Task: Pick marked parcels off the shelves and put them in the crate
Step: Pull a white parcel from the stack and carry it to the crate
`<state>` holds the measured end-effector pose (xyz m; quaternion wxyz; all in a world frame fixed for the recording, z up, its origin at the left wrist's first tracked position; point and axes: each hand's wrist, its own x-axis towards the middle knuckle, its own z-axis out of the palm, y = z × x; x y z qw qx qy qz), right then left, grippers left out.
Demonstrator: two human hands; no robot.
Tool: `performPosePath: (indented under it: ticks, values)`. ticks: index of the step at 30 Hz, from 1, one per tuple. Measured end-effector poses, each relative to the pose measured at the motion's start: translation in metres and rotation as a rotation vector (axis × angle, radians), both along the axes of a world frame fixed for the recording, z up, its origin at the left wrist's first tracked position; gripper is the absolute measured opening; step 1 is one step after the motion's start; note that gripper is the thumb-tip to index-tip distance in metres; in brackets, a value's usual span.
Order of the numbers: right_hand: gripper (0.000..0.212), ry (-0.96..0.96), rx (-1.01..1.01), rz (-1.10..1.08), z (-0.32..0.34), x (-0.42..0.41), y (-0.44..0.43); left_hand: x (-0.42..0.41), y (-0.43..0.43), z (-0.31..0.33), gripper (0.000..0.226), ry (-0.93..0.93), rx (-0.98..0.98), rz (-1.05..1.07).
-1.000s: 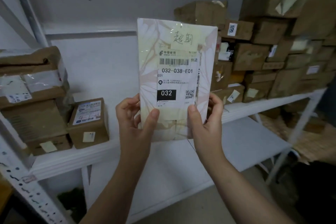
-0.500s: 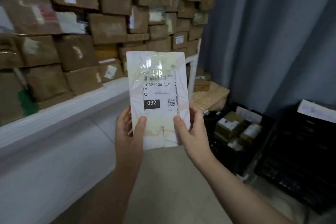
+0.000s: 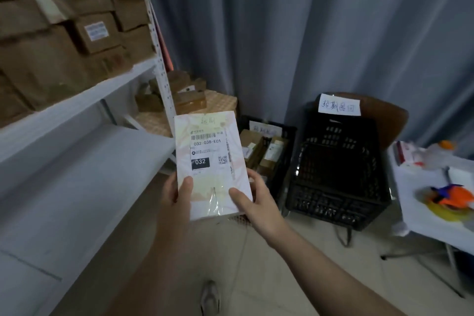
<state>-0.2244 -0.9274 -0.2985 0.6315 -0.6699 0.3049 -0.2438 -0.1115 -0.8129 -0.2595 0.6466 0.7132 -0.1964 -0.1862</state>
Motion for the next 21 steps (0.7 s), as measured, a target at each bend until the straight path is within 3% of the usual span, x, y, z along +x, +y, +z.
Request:
performPosePath:
  ticks: [6,10,16,18,21]
  values:
    - [0.049,-0.004,0.078,-0.089,-0.019,0.056,-0.079,0.071,-0.091,-0.015,0.036,-0.014,0.194,-0.173]
    - [0.050,0.023,0.192,-0.109,-0.034,0.102,-0.125,0.126,-0.148,-0.031,0.040,-0.014,0.282,-0.232]
    - [0.050,0.110,0.265,-0.224,-0.056,0.134,-0.209,0.188,-0.227,-0.086,0.042,0.189,0.292,-0.362]
    - [0.048,0.163,0.243,-0.278,-0.062,0.135,-0.245,0.197,-0.254,-0.100,0.049,0.246,0.319,-0.426]
    - [0.038,0.355,0.091,-0.329,-0.080,0.134,-0.304,0.213,-0.294,-0.124,0.053,0.182,0.420,-0.450]
